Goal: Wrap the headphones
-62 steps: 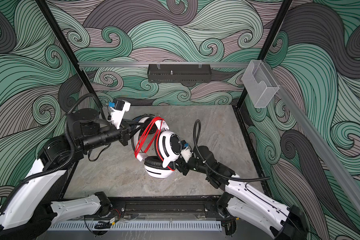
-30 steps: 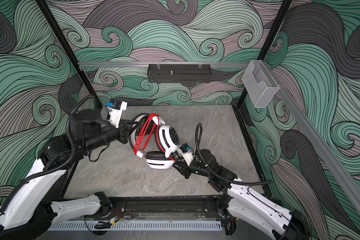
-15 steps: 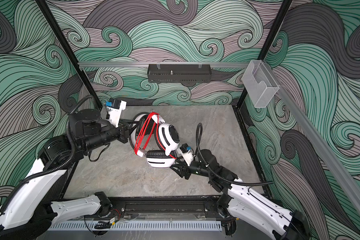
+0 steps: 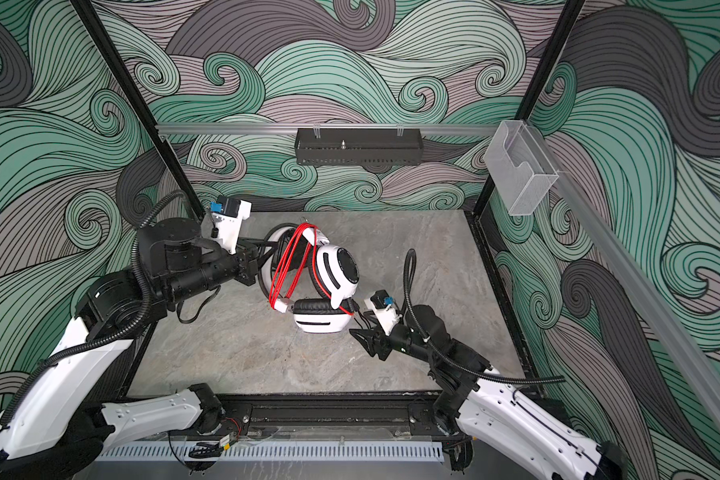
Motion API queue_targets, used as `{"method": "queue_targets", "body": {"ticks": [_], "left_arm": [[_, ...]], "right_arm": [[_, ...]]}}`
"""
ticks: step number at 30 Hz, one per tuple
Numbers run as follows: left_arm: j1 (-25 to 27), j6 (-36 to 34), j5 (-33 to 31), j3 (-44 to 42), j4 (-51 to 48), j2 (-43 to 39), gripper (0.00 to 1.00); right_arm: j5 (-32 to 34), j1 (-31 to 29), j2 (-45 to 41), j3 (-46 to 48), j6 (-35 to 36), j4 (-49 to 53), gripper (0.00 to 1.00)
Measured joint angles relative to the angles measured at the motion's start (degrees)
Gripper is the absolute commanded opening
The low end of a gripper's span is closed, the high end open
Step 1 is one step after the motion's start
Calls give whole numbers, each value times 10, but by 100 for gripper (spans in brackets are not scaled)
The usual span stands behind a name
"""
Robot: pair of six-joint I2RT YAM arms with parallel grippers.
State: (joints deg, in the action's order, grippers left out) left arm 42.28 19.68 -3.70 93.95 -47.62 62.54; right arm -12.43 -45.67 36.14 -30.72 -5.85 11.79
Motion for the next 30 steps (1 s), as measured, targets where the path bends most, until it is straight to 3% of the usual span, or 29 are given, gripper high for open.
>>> {"method": "queue_targets", "body": {"ticks": [3, 9, 11, 18, 24, 30], "left_arm": [[0, -2, -10, 0, -7, 0, 0], [-11, -19, -33, 14, -34, 2, 0], [-12, -23, -34, 25, -41, 3, 0], [-19, -24, -37, 36, -44, 3, 0], [-24, -22, -49, 44, -49, 16, 0], [-74, -9, -52, 26, -32, 25, 0]], "right_arm": [[3, 0, -6, -3, 13, 10, 63], [7, 0, -14, -9, 39, 22, 40], [7, 0, -15, -11, 46, 22, 38], [12, 0, -12, -21, 59, 21, 66], [-3, 0, -6, -42, 60, 24, 70], [-32, -6, -1, -102, 79, 37, 70]]}}
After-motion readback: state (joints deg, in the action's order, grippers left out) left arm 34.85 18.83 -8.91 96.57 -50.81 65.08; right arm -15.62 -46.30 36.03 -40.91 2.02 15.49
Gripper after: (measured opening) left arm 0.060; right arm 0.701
